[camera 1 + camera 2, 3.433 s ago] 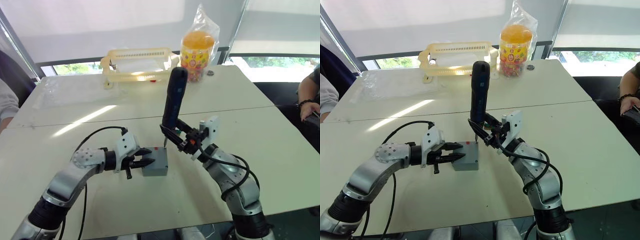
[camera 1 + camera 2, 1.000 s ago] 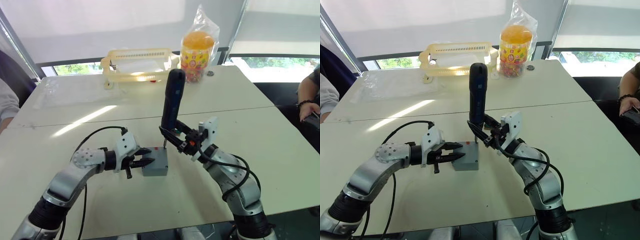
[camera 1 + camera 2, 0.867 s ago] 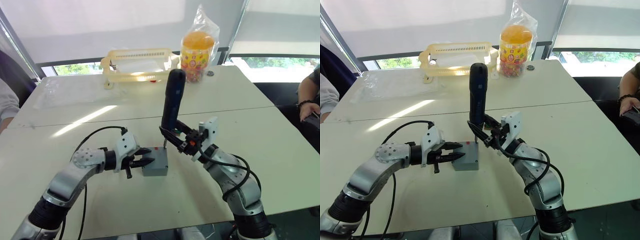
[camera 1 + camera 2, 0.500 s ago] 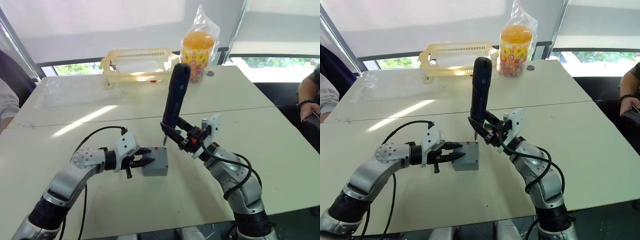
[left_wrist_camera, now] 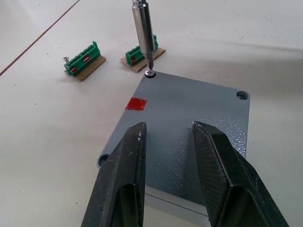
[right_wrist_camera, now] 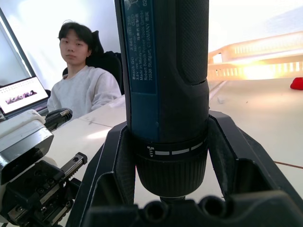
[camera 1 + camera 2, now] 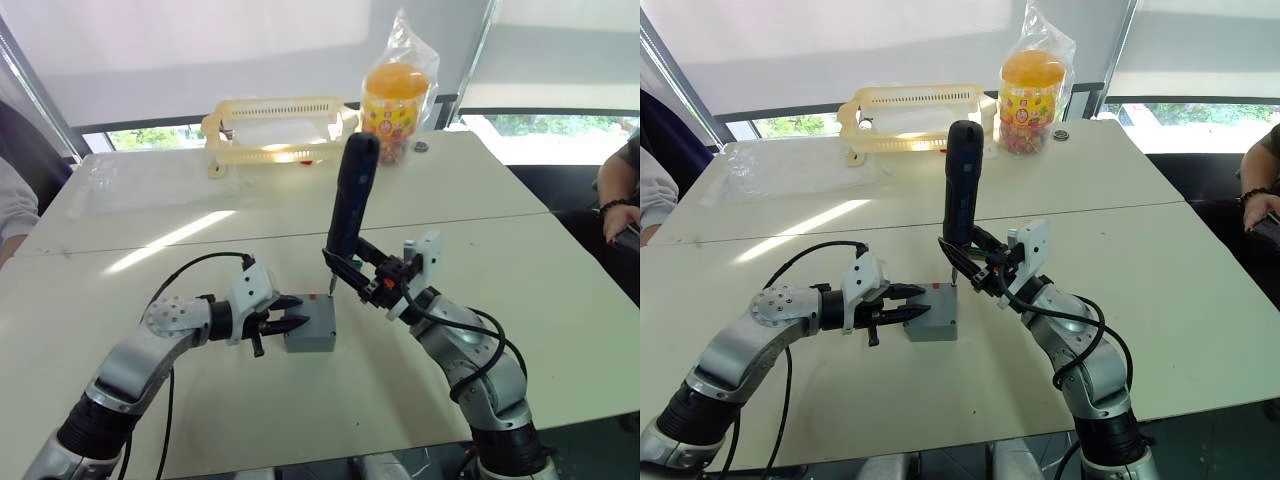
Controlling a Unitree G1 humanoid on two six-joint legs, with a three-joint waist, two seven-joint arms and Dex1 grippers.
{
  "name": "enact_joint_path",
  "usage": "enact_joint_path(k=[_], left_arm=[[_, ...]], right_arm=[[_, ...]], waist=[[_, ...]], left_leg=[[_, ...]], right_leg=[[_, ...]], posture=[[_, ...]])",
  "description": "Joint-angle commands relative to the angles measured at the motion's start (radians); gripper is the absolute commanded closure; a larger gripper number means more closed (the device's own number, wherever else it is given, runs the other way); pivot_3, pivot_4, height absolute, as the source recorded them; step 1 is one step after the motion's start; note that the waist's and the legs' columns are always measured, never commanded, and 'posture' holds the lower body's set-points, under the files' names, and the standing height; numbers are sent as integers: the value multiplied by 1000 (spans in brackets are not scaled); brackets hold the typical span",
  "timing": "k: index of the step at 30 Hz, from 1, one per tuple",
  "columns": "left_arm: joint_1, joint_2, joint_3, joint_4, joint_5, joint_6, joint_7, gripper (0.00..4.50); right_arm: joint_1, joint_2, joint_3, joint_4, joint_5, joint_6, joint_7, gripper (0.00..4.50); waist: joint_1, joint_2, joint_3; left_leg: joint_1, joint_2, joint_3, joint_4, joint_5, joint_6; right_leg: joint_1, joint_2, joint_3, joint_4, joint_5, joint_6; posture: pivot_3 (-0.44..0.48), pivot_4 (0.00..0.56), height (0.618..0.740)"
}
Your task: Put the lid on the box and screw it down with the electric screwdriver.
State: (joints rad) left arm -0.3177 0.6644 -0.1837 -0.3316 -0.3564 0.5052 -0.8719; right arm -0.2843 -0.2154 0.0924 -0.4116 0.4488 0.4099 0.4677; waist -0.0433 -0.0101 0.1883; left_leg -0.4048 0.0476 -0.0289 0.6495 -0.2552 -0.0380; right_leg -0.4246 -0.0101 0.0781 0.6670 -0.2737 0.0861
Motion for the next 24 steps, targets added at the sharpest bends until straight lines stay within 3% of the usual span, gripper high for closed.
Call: enact_joint_path(k=[1, 15, 24], left_arm=[[22, 9, -22, 19, 37, 20, 6, 2981], [21, 10, -21, 21, 39, 21, 9, 2981], [20, 8, -22, 24, 38, 21, 8, 2981]], right_arm=[[-9, 4, -3, -46, 1, -38, 8, 2749], [-1, 16, 11, 6, -34, -69, 23, 2749], [34, -47, 83, 9, -96, -121, 105, 2749]], waist=[[0, 0, 0], [0, 0, 0], [0, -1, -2]], left_leg=[[0, 0, 0, 0, 0, 0], [0, 0, 0, 0, 0, 0], [1, 0, 0, 0, 0, 0]], right_leg=[[0, 0, 0, 0, 0, 0], [0, 0, 0, 0, 0, 0], [1, 0, 0, 0, 0, 0]], posture=[[0, 150, 740], [0, 150, 740], [0, 150, 740]])
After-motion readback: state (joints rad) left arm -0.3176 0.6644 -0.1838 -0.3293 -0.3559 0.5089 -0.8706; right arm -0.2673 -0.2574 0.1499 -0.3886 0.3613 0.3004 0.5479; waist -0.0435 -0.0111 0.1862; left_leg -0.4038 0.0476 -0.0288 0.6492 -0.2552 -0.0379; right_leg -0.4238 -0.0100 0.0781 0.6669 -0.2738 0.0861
